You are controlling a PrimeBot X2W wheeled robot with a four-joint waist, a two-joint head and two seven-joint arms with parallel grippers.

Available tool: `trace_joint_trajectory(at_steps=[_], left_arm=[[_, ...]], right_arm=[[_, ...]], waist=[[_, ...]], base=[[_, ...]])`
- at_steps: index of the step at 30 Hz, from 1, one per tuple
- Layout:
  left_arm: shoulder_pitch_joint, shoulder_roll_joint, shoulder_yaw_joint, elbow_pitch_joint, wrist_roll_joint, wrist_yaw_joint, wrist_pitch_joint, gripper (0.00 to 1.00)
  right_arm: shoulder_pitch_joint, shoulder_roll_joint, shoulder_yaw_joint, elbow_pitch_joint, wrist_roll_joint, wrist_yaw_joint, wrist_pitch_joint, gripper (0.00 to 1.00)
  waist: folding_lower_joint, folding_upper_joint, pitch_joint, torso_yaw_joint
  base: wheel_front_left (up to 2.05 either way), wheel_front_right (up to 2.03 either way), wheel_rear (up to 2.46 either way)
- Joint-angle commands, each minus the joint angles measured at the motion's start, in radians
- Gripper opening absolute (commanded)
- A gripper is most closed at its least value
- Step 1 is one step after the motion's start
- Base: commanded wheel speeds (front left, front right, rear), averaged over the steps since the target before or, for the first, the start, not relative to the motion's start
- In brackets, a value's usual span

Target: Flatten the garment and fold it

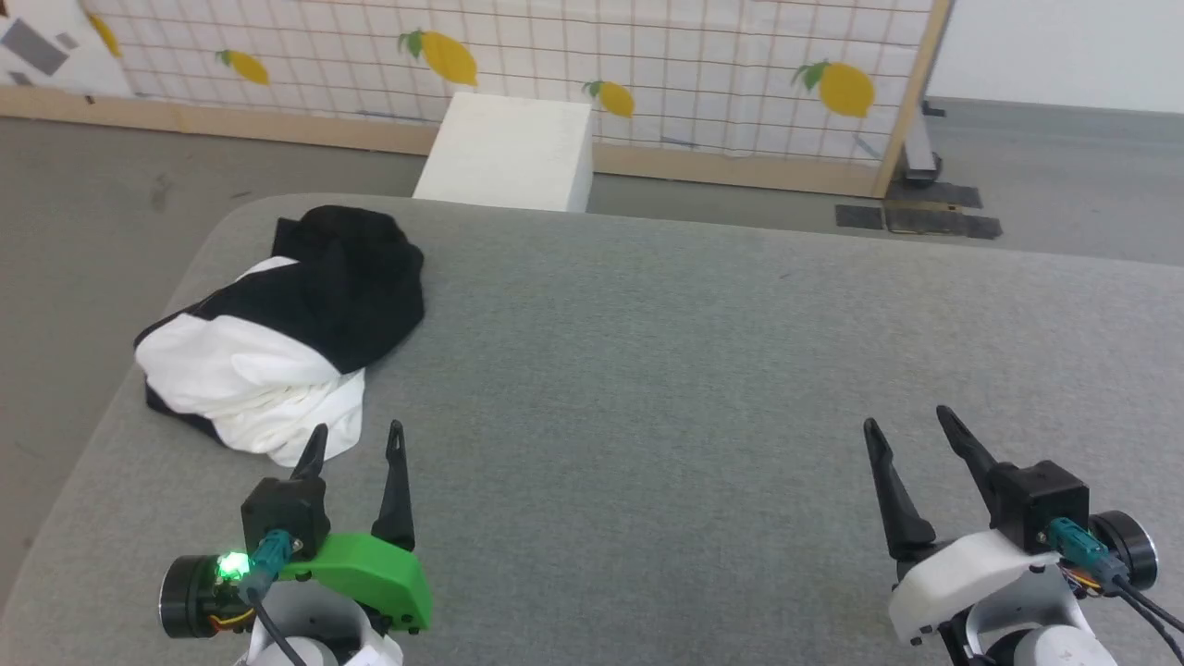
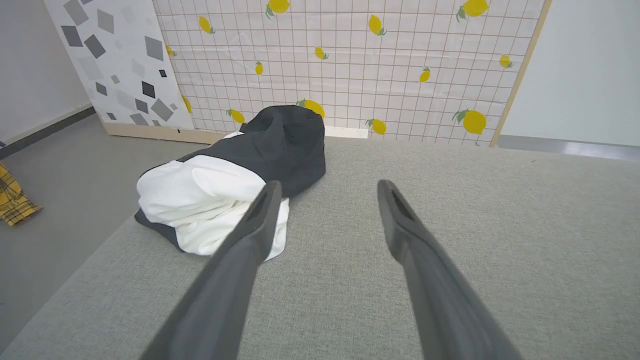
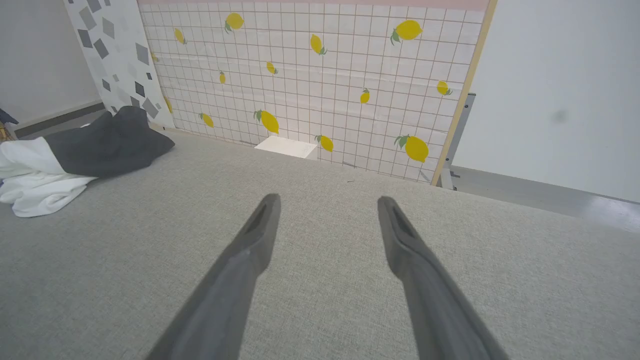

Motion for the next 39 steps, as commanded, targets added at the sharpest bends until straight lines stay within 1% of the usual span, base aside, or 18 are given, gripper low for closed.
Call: trace_joint_trajectory(at_steps=[1, 23, 39], left_arm=[[-0.013, 0.006, -0.002, 0.003, -0.013, 0.007, -0.010, 1.00], [0.002, 0.017, -0.014, 0.007, -0.055, 0.044, -0.055, 1.00], [0.023, 0.030, -0.017, 0.006, -0.084, 0.075, -0.088, 1.00]], right_arm=[[-0.018, 0.001, 0.004, 0.004, 0.009, 0.000, -0.012, 1.00], [-0.039, 0.001, 0.026, 0.018, 0.020, -0.001, -0.035, 1.00], [-0.053, 0.002, 0.044, 0.034, 0.033, -0.001, -0.056, 1.00]], waist=[[0.0000, 0.0017, 0.000, 0.021], [0.0000, 0.0029, 0.007, 0.189], [0.0000, 0.0038, 0.003, 0.276]], base=[[0.00, 0.00, 0.00], [0.00, 0.00, 0.00], [-0.04, -0.04, -0.04]])
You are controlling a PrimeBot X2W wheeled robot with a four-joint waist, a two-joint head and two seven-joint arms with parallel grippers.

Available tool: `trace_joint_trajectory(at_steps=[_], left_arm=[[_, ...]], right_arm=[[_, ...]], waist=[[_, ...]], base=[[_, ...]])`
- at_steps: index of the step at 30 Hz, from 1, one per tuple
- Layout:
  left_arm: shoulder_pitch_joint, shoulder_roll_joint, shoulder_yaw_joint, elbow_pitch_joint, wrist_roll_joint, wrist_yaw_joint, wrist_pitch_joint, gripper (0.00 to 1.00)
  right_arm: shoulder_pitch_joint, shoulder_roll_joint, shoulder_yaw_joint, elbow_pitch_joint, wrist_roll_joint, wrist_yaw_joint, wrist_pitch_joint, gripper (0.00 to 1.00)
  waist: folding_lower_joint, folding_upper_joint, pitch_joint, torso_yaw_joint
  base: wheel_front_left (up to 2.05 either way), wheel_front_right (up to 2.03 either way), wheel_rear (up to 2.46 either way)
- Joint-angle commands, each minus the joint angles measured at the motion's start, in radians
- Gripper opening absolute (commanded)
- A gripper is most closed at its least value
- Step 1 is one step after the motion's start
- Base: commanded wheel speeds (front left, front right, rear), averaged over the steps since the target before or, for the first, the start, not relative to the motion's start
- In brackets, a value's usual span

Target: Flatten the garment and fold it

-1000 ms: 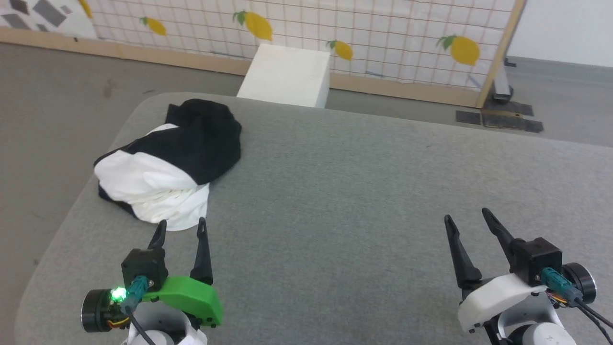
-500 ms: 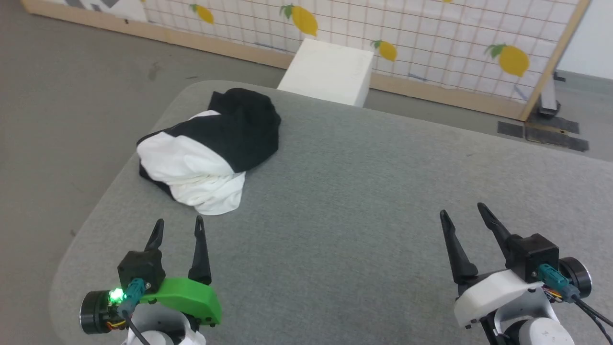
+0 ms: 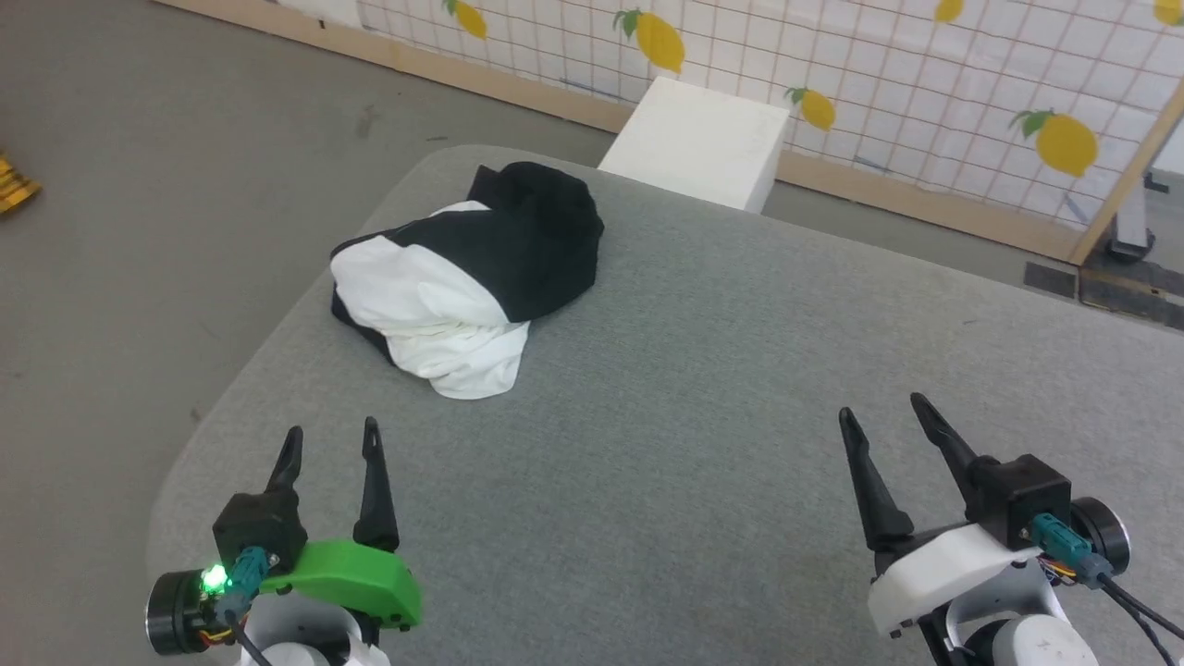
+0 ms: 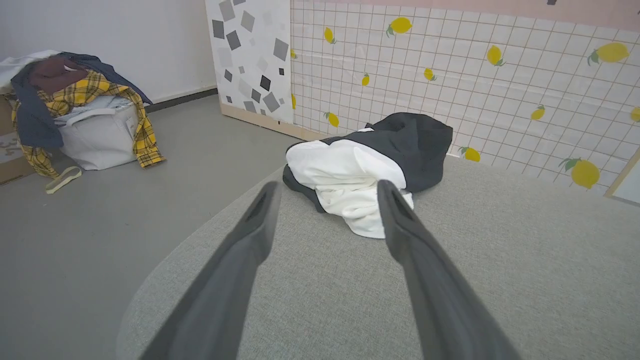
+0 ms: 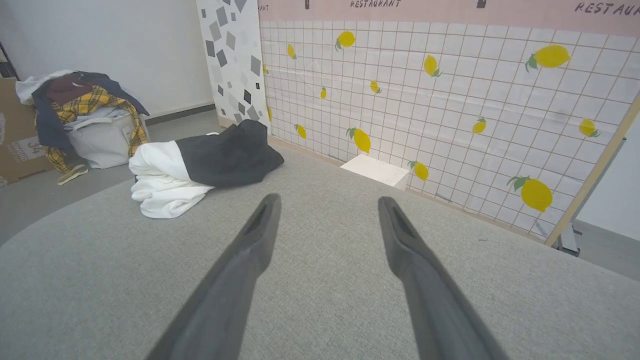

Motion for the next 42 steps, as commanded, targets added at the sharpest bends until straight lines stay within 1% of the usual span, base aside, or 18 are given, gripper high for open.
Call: trace_joint_trajectory(at_steps=[1, 42], left_arm=[[0.018, 0.011, -0.003, -0.001, -0.006, 0.008, -0.010, 1.00], [0.053, 0.043, -0.014, 0.026, -0.099, 0.079, -0.094, 1.00]], right_arm=[[-0.023, 0.001, 0.002, 0.005, 0.008, -0.001, -0.010, 1.00], [-0.059, 0.002, 0.032, 0.035, 0.040, -0.001, -0.054, 1.00]], waist=[[0.0000, 0.0039, -0.001, 0.015], [0.0000, 0.0062, 0.017, 0.209]], base=[[0.00, 0.00, 0.00], [0.00, 0.00, 0.00]])
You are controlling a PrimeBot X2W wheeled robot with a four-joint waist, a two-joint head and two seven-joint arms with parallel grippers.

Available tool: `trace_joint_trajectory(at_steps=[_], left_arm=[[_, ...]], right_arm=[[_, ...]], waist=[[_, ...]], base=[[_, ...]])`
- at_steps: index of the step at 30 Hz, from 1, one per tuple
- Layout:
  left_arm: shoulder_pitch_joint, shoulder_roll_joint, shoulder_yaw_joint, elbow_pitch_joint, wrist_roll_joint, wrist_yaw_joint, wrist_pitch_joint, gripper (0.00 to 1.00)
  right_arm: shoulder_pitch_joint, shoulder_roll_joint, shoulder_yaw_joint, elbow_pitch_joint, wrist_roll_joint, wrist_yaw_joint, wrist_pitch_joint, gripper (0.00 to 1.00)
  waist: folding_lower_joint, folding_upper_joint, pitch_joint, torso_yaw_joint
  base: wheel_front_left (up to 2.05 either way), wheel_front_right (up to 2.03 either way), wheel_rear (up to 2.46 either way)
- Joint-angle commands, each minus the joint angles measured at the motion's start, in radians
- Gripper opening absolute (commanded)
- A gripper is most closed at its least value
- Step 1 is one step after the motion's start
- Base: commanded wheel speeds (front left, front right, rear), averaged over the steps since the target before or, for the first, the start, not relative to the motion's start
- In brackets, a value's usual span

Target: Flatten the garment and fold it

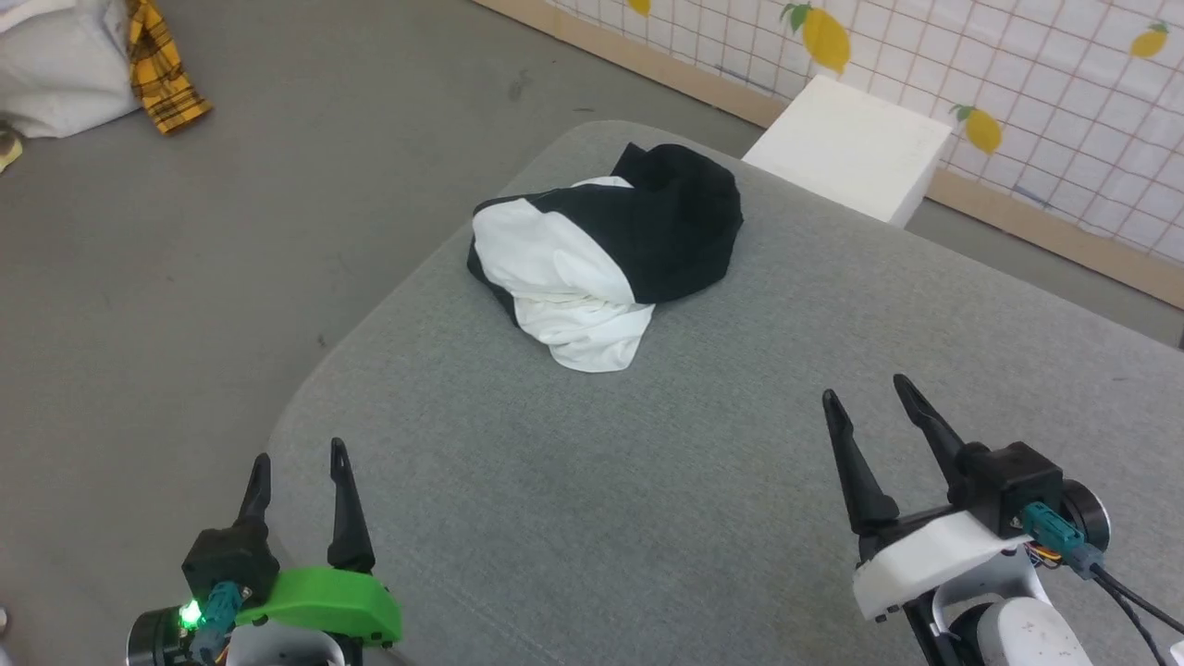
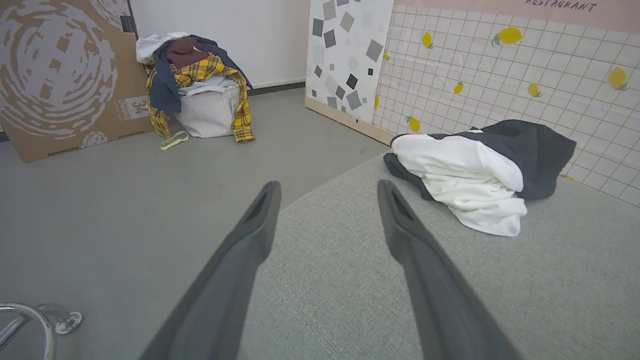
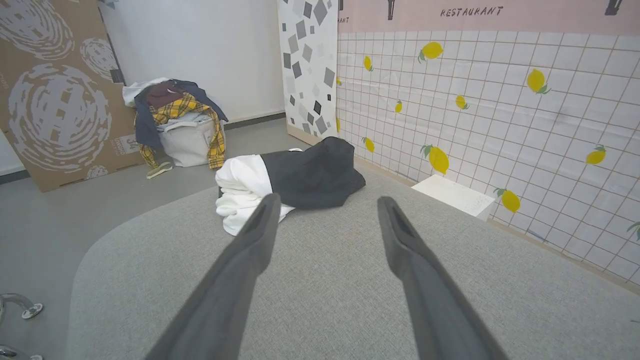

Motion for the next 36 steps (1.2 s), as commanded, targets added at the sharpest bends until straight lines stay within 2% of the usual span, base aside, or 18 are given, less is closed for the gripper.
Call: trace_joint_trajectory(at_steps=[1, 6, 9, 18, 22, 25, 33, 35, 36], left_arm=[[0.020, 0.010, -0.001, 0.003, -0.014, 0.009, -0.009, 1.00], [0.008, 0.012, 0.005, 0.009, -0.047, 0.009, -0.013, 1.00], [-0.038, 0.028, 0.010, 0.006, -0.076, -0.008, 0.003, 1.00], [-0.359, 0.096, 0.024, 0.098, -0.169, -0.074, 0.135, 1.00], [-0.551, 0.126, 0.034, 0.193, -0.233, -0.118, 0.256, 1.00], [-0.657, 0.148, 0.044, 0.248, -0.262, -0.127, 0.331, 1.00], [-0.853, 0.244, 0.035, 0.377, -0.296, -0.126, 0.614, 1.00], [-0.882, 0.254, 0.050, 0.393, -0.325, -0.110, 0.693, 1.00], [-0.895, 0.257, 0.070, 0.401, -0.342, -0.082, 0.730, 1.00]], right_arm=[[-0.019, 0.002, 0.002, 0.005, 0.010, -0.002, -0.011, 1.00], [-0.027, 0.002, 0.010, 0.007, 0.017, -0.002, -0.014, 1.00], [-0.040, 0.002, 0.016, 0.002, 0.017, -0.002, -0.013, 1.00], [-0.092, 0.002, 0.023, -0.035, -0.013, -0.002, 0.006, 1.00], [-0.126, 0.002, 0.026, -0.056, -0.037, -0.002, 0.018, 1.00], [-0.146, 0.002, 0.029, -0.059, -0.044, -0.002, 0.022, 1.00], [-0.219, -0.002, 0.056, -0.076, -0.057, -0.002, 0.023, 1.00], [-0.234, -0.004, 0.058, -0.081, -0.056, -0.002, 0.021, 1.00], [-0.242, -0.005, 0.061, -0.084, -0.054, -0.002, 0.021, 1.00]], waist=[[0.0000, 0.0062, 0.001, 0.011], [0.0000, 0.0065, 0.006, 0.025], [0.0000, 0.0067, 0.023, 0.024], [0.0000, 0.0071, 0.149, -0.035], [0.0000, 0.0071, 0.240, -0.111], [0.0000, 0.0071, 0.286, -0.160], [0.0000, 0.0071, 0.411, -0.299], [0.0000, 0.0071, 0.447, -0.328], [0.0000, 0.0071, 0.470, -0.346]], base=[[0.00, 0.00, 0.00], [0.00, 0.00, 0.00], [0.00, 0.00, 0.00], [0.00, 0.00, 0.00], [0.00, 0.00, 0.00], [0.00, 0.00, 0.00], [0.00, 0.00, 0.00], [0.00, 0.00, 0.00], [0.00, 0.00, 0.00]])
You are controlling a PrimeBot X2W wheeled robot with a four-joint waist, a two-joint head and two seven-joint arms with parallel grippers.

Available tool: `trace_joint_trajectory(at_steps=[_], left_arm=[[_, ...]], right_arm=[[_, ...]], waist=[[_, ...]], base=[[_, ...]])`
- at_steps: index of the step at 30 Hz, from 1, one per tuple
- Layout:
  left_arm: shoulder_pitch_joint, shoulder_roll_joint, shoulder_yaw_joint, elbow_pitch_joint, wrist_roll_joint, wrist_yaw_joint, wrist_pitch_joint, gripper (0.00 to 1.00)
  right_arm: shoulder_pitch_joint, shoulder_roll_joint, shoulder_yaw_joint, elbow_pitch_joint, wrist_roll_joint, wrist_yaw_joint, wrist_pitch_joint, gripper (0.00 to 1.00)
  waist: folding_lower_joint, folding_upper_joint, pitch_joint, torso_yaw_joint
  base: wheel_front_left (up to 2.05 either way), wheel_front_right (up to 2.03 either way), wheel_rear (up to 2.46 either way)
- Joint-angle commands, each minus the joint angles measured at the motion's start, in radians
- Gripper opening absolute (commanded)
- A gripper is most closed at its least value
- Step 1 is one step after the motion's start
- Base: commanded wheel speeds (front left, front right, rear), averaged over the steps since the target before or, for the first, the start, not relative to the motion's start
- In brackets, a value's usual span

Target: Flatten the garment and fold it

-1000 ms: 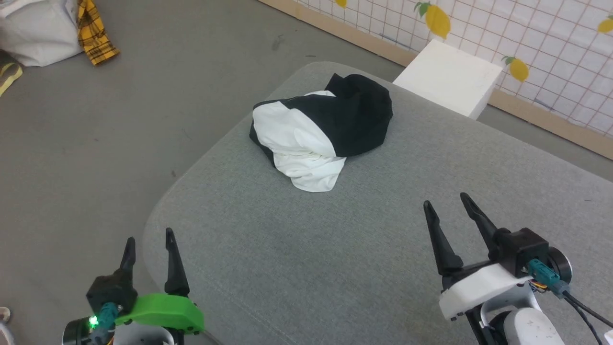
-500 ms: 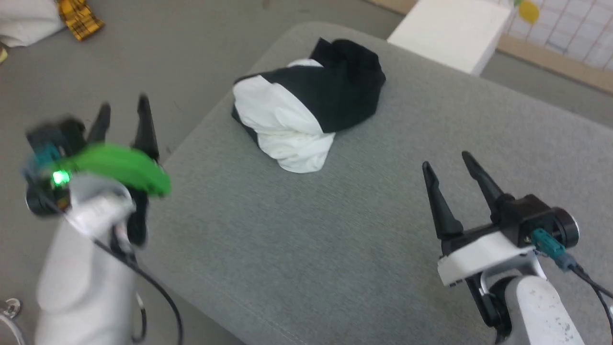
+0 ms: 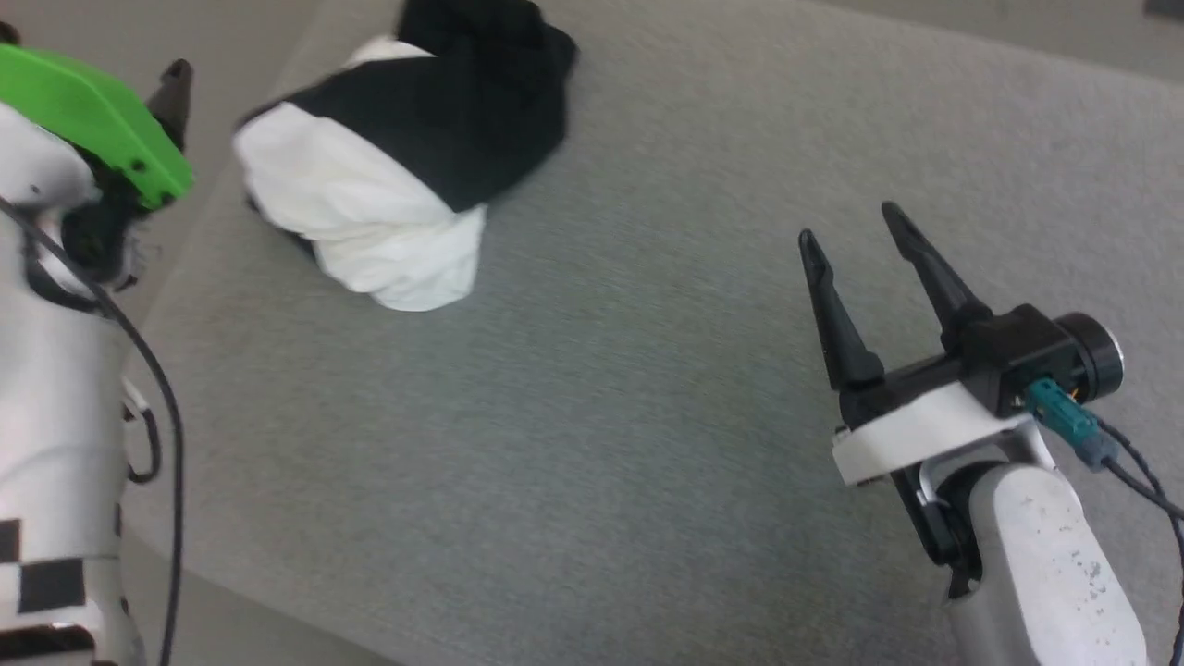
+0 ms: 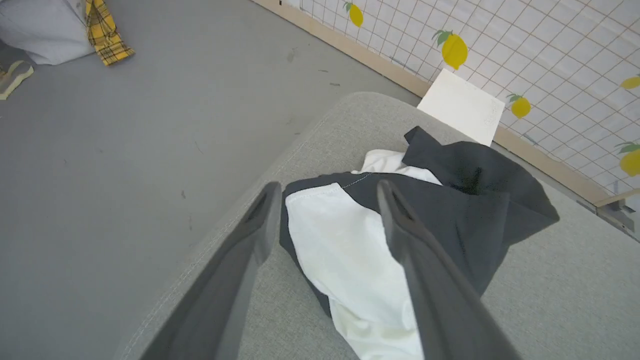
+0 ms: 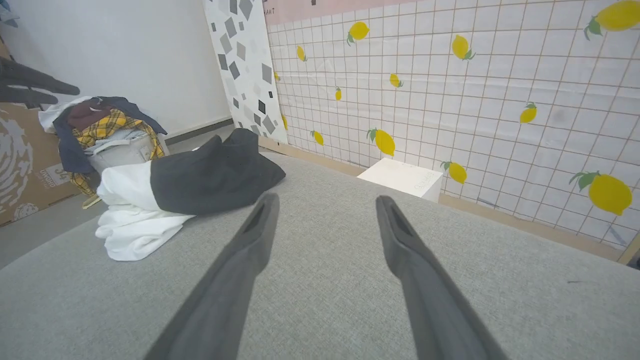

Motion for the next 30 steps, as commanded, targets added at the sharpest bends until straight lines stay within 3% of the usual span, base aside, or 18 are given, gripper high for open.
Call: trace_joint_trajectory(at_steps=[1, 11, 15, 19, 20, 21, 24, 30], left_arm=[[-0.021, 0.010, 0.009, 0.010, -0.012, 0.031, 0.038, 1.00], [0.078, 0.020, 0.068, 0.011, -0.099, 0.203, 0.347, 1.00], [0.152, 0.001, 0.093, -0.036, -0.121, 0.264, 0.391, 1.00], [0.205, -0.019, 0.100, -0.082, -0.143, 0.279, 0.416, 1.00], [0.212, -0.019, 0.100, -0.094, -0.144, 0.275, 0.413, 0.47], [0.219, -0.016, 0.101, -0.110, -0.141, 0.268, 0.397, 0.03], [0.221, 0.005, 0.108, -0.152, -0.113, 0.230, 0.300, 0.00], [0.147, 0.061, 0.133, -0.166, -0.017, 0.118, -0.075, 0.00]], right_arm=[[-0.019, -0.004, 0.002, -0.003, 0.000, -0.002, -0.004, 1.00], [-0.064, -0.002, 0.025, 0.028, 0.030, -0.002, -0.043, 1.00], [-0.072, -0.001, 0.019, 0.049, 0.037, -0.002, -0.057, 1.00], [-0.077, 0.000, 0.008, 0.066, 0.038, -0.002, -0.066, 1.00], [-0.077, 0.000, 0.007, 0.068, 0.038, -0.002, -0.066, 1.00], [-0.077, 0.000, 0.006, 0.072, 0.038, -0.002, -0.068, 1.00], [-0.074, 0.001, 0.007, 0.081, 0.041, -0.002, -0.072, 1.00], [-0.044, 0.003, 0.001, 0.118, 0.054, -0.002, -0.086, 1.00]], waist=[[-0.0002, 0.0071, 0.146, -0.138], [-0.0002, 0.0071, 0.247, -0.231], [-0.0002, 0.0071, 0.249, -0.240], [-0.0002, 0.0071, 0.229, -0.237], [-0.0002, 0.0071, 0.223, -0.235], [-0.0002, 0.0071, 0.214, -0.232], [-0.0002, 0.0071, 0.186, -0.227], [-0.0002, 0.0071, 0.077, -0.212]], base=[[0.00, 0.00, 0.00], [0.00, 0.00, 0.00], [0.00, 0.00, 0.00], [0.00, 0.00, 0.00], [0.00, 0.00, 0.00], [0.00, 0.00, 0.00], [0.00, 0.00, 0.00], [0.00, 0.00, 0.00]])
